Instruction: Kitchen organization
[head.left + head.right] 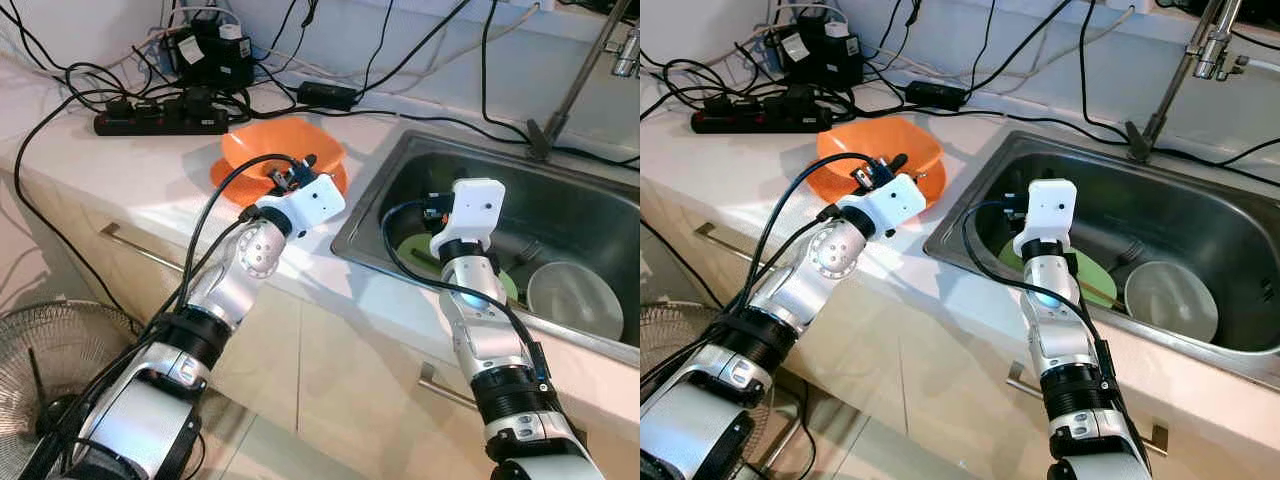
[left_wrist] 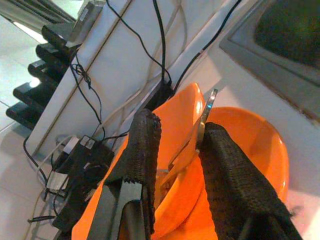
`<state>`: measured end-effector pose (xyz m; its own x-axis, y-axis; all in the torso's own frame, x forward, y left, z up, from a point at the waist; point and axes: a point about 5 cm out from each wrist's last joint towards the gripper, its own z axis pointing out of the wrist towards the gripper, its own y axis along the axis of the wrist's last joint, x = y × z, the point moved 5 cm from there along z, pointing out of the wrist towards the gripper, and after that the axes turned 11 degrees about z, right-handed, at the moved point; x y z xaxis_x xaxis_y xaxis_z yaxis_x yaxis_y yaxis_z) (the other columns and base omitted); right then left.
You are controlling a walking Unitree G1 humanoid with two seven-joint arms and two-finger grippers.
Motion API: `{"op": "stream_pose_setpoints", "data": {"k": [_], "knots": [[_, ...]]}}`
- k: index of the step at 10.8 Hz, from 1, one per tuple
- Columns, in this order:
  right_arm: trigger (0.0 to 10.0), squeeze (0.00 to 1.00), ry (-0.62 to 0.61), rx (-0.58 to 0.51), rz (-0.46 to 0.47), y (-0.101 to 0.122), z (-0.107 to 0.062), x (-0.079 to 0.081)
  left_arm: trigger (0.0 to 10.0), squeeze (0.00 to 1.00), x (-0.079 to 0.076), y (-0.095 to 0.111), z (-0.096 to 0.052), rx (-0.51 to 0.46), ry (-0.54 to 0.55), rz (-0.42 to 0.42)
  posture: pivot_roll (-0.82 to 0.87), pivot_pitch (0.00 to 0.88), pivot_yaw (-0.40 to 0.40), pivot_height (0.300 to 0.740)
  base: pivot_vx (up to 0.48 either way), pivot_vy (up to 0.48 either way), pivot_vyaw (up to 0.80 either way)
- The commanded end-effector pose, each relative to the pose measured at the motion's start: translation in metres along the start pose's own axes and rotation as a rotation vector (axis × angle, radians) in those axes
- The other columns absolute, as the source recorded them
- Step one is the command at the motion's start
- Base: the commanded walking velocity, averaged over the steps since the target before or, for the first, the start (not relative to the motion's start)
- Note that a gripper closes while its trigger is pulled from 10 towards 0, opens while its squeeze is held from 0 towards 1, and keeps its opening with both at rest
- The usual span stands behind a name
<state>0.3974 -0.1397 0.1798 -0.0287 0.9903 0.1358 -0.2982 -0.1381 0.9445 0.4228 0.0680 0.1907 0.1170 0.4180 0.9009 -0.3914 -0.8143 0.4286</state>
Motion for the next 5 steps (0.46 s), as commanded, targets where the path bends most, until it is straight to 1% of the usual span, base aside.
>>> {"op": "stream_pose_setpoints", "data": {"k": [1,2,5], "knots": [[10.0,0.0,-0.018,0.009,-0.005,-0.0032,-0.0017,-0.0044,9.1,0.0,0.0044,0.0079,0.0041,-0.025,0.01,0.014,0.2,0.0,-0.021,0.74,0.0,0.0,0.0],[10.0,0.0,-0.02,0.01,-0.006,-0.0032,-0.0017,-0.005,0.0,0.0,0.0043,0.0084,0.0042,-0.028,0.011,0.011,0.2,0.0,-0.021,0.74,0.0,0.0,0.0],[10.0,0.0,-0.024,0.01,-0.006,-0.0033,-0.0013,-0.0059,0.0,0.0,0.0065,0.0081,0.004,-0.032,0.018,0.006,0.2,0.0,-0.022,0.74,0.0,0.0,0.0]]}}
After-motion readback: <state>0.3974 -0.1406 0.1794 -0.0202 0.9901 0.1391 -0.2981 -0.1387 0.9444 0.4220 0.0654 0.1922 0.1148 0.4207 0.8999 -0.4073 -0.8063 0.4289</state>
